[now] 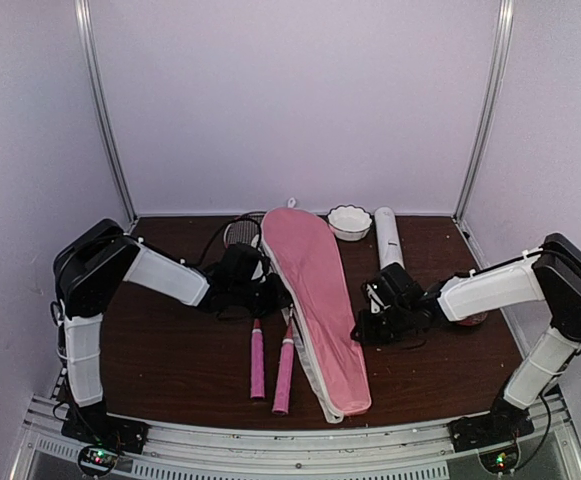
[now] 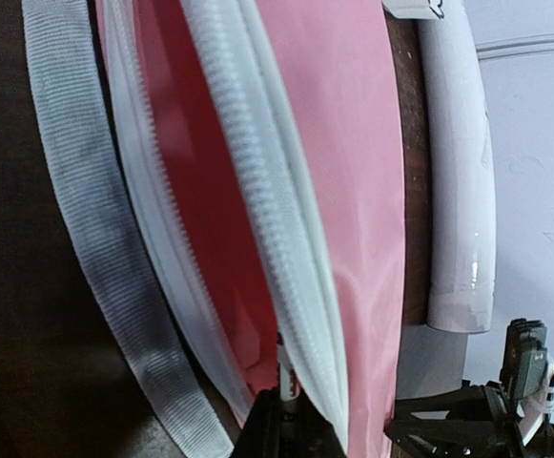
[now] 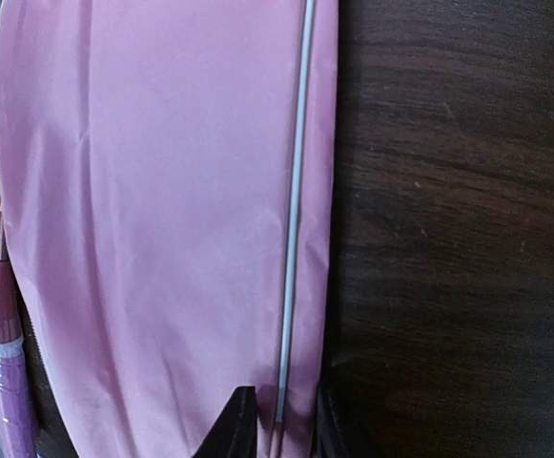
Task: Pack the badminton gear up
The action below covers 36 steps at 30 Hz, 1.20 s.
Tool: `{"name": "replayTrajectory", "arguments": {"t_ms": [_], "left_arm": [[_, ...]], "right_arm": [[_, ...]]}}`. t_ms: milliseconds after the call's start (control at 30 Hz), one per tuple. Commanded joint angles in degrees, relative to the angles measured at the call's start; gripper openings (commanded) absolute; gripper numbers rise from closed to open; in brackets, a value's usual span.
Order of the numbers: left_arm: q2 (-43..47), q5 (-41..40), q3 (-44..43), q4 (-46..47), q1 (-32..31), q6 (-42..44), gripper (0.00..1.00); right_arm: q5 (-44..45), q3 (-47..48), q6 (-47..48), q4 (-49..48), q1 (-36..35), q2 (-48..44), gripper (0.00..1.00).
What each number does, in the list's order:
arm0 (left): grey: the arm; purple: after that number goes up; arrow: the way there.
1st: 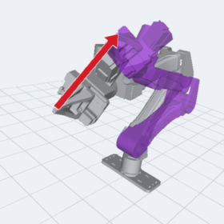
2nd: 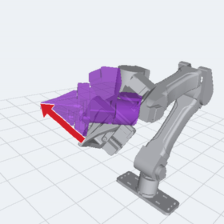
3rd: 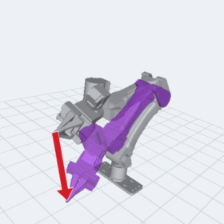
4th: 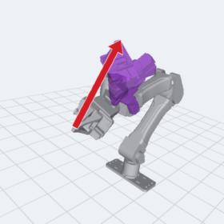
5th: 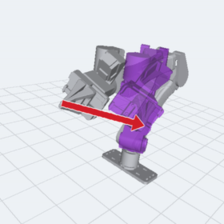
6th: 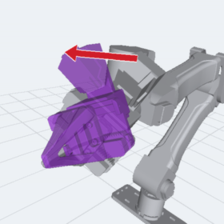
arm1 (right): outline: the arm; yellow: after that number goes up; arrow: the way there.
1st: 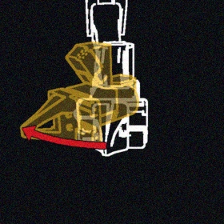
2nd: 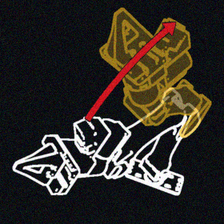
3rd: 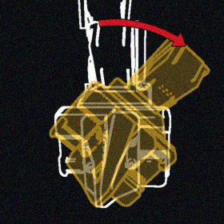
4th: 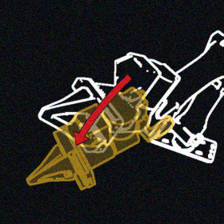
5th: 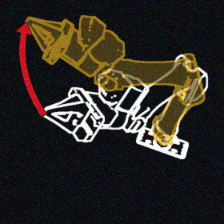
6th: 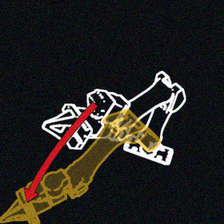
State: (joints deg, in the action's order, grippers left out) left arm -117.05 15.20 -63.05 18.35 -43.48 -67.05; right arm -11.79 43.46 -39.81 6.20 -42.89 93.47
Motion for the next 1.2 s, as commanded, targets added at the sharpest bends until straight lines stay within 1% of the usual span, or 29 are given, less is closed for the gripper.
{"name": "replayTrajectory", "arguments": {"t_ms": [0, 133, 433, 567, 600, 700, 733, 767, 800, 833, 900, 967, 1033, 1100, 1167], "left_arm": [[-1.67, -1.63, -3.06, 6.07, 0.32, -1.51, 0.00], [-2.52, -3.12, -4.00, 6.95, 0.32, -2.48, 0.00], [-5.30, -7.58, -5.11, 10.80, 0.29, -2.80, 0.00], [-7.31, -5.25, -6.02, 12.57, 0.24, -0.48, 0.00], [-7.12, -3.94, -5.92, 12.88, 0.22, 0.47, 0.04], [-4.37, -1.95, -4.06, 11.12, -0.01, 3.76, 0.23], [-2.69, -1.71, -3.00, 9.70, -0.13, 5.16, 0.34], [-0.92, -1.83, -2.02, 7.61, -0.15, 6.76, 0.43], [1.01, -2.47, -0.92, 5.59, -0.21, 7.94, 0.50], [3.01, -3.19, 0.31, 3.67, -0.27, 9.19, 0.55], [6.95, -4.46, 1.73, -1.61, -0.41, 12.54, 0.59], [10.66, -5.34, 3.43, -6.30, -0.59, 16.32, 0.59], [14.32, -5.88, 5.08, -11.60, -0.76, 21.87, 0.59], [19.59, -4.65, 10.13, -11.17, -1.27, 29.21, 0.59], [26.71, -6.20, 17.05, -9.30, -3.58, 38.69, 0.60]], "right_arm": [[0.49, -1.04, -1.12, 1.73, -1.22, 3.08, 0.15], [1.05, -2.65, -0.84, 2.10, -1.22, 3.59, 0.00], [1.55, -7.36, -0.05, 1.54, -1.23, 1.16, 0.00], [1.51, -7.93, -0.24, 1.12, -1.23, 0.88, 0.00], [1.39, -7.86, -0.38, 0.99, -1.28, 0.81, 0.00], [1.25, -7.06, -0.77, 0.91, -1.23, 0.66, 0.00], [1.24, -6.71, -0.91, 0.84, -1.23, 0.73, 0.00], [1.16, -6.50, -0.96, 0.88, -1.23, 0.67, 0.00], [1.20, -6.33, -1.11, 0.81, -1.18, 0.70, 0.00], [1.16, -6.30, -1.26, 0.67, -1.14, 0.68, 0.00], [0.82, -6.19, -1.54, 0.31, -1.06, 0.97, 0.00], [0.51, -6.02, -1.58, 0.01, -0.96, 1.16, 0.00], [0.24, -6.04, -1.51, -0.13, -0.88, 1.10, 0.00], [0.19, -5.95, -1.24, -0.01, -0.79, 1.10, 0.00], [-0.10, -6.10, -0.99, -0.18, -0.72, 1.02, 0.00]]}}
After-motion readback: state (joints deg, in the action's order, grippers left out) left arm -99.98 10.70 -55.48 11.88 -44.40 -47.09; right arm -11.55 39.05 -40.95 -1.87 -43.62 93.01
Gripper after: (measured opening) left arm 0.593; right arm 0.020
